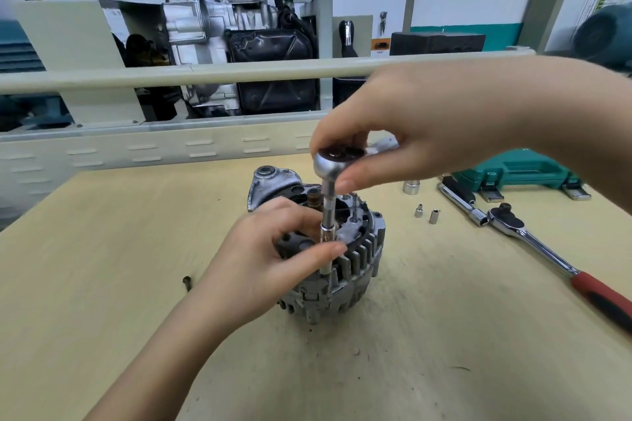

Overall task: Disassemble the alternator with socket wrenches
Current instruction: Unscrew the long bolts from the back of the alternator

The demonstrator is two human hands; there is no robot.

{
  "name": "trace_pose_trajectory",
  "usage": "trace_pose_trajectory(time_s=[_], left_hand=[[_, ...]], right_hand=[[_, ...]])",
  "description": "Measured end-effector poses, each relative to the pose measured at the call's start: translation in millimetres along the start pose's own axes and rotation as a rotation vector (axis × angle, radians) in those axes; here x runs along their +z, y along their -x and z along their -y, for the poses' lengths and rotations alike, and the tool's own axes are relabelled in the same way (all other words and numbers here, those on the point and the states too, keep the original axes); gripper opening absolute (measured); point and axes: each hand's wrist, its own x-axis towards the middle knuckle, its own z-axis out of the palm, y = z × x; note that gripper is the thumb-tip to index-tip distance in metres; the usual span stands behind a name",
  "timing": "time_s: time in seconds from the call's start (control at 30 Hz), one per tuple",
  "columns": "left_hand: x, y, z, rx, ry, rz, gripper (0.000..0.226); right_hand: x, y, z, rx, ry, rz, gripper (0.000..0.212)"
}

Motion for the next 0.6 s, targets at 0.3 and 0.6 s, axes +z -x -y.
trace_pose_trajectory(time_s=[0.3, 0.6], left_hand=[[4.3, 0.4, -0.8, -0.005, -0.012, -0.047, 0.012], [-0.3, 1.2, -0.8, 0.015, -0.008, 0.021, 0.009]], right_hand=[[2.3, -3.3, 2.8, -0.005, 0.026, -0.055, 0.048], [3.7, -2.0, 1.3, -0.040, 0.022, -0.051, 0.043]])
